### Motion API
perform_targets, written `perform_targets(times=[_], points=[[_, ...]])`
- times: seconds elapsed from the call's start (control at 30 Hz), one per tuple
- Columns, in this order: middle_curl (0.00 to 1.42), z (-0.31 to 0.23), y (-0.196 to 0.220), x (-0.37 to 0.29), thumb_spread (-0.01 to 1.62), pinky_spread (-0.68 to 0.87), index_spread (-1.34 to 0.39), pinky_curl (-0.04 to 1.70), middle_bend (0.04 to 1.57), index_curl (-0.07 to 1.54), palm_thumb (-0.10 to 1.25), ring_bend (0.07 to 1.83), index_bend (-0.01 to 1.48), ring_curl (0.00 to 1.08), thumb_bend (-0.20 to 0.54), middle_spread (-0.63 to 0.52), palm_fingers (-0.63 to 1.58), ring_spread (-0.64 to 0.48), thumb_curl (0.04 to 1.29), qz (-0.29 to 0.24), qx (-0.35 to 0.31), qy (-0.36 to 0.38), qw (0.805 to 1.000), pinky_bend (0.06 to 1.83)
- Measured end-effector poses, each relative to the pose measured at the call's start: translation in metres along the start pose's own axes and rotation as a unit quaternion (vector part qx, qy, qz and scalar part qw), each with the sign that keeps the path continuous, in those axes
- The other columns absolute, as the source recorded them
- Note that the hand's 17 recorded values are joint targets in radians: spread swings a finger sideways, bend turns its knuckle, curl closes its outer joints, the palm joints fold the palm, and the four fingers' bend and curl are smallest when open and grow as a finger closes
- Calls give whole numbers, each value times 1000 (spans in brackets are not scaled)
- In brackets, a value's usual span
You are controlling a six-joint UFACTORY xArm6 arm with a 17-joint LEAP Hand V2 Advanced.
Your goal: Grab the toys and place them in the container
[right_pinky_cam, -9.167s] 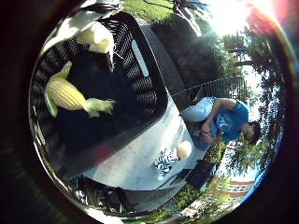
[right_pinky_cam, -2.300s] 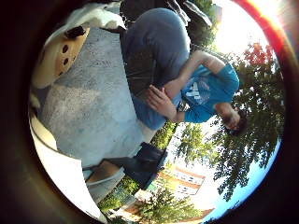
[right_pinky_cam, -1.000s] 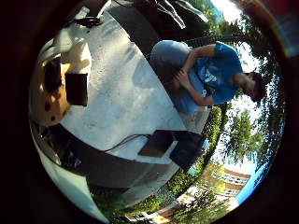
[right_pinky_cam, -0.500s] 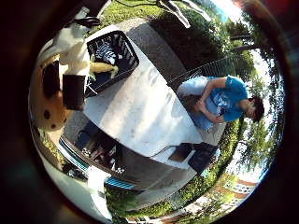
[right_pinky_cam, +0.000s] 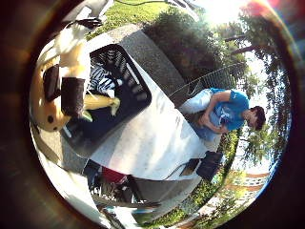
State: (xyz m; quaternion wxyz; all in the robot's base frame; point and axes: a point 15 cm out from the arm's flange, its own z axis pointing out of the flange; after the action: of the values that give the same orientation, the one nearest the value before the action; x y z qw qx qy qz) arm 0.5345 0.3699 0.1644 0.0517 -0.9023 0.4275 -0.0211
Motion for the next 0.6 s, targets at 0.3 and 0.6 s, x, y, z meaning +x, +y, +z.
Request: perform_targets(times=[0.3, 0.6], points=[[806, 63, -1, -8, 1118, 283, -871, 778, 910, 1131, 836, 1283, 579, 615, -32, -124, 514, 64, 634, -13, -9, 0, 1000, 1379], [480, 64, 24, -9, 1078, 460, -561, 574, 321, 803, 745, 746, 198, 350, -33, 10, -96, 269, 573, -22, -58, -5, 998, 1070]])
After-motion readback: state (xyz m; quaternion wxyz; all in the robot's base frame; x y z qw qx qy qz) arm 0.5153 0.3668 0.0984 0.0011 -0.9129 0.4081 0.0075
